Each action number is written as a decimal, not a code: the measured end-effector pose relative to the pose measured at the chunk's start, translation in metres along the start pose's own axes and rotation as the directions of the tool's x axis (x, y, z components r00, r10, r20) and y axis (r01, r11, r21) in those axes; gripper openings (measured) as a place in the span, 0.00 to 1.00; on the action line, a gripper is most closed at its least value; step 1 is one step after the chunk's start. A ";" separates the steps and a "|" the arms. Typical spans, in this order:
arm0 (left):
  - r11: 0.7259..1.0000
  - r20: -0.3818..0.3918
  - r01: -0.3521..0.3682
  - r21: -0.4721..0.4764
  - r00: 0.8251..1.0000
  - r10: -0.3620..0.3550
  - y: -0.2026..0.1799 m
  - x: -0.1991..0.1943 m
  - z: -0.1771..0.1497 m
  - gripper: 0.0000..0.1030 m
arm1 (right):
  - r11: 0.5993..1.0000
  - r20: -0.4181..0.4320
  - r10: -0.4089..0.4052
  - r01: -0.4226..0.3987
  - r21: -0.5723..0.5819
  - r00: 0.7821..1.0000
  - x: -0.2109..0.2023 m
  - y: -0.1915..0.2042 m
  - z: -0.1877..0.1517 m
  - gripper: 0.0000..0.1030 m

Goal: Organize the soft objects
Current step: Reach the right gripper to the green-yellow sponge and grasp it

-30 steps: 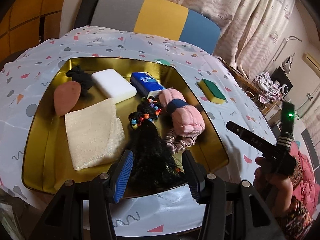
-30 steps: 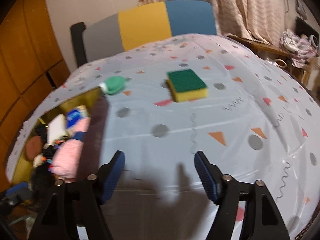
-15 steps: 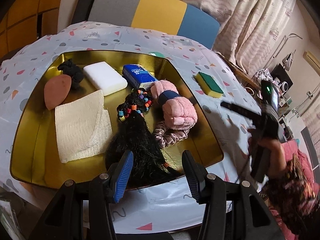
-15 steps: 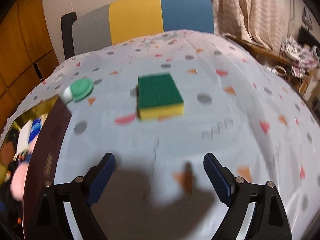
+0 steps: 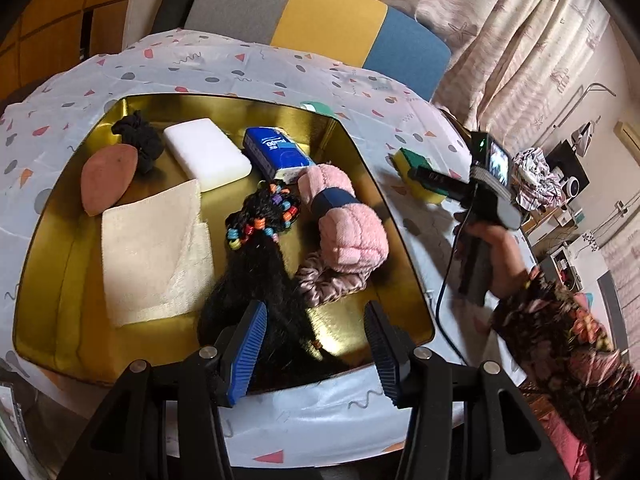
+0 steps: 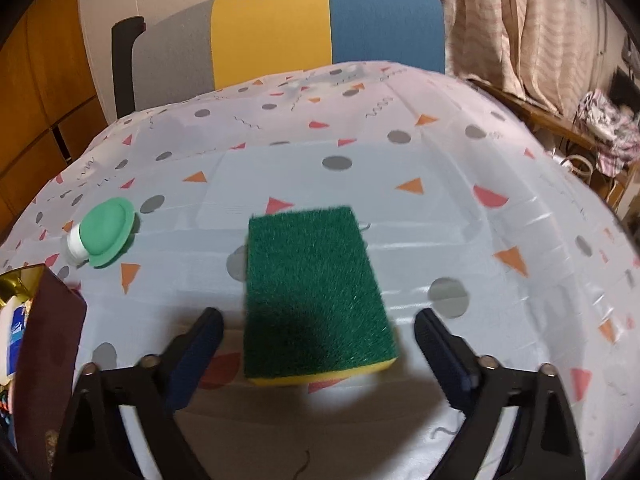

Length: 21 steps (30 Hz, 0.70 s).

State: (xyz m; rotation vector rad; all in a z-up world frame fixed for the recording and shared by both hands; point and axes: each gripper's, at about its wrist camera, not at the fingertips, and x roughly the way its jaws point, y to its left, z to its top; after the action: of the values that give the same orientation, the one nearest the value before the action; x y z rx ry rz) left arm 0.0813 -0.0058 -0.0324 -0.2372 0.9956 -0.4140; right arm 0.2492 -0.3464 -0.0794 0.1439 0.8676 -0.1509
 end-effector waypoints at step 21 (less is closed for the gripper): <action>0.976 0.075 -0.124 0.179 0.991 0.112 -0.075 0.037 0.168 0.61 | 0.999 0.003 0.040 -0.040 -0.001 0.999 0.005 0.000 -0.013 0.68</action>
State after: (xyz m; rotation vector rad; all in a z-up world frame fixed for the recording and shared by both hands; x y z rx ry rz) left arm 0.2243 -0.0880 0.0562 -0.0251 0.8974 -0.3846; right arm 0.2432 -0.3441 -0.0917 0.1597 0.8610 -0.1130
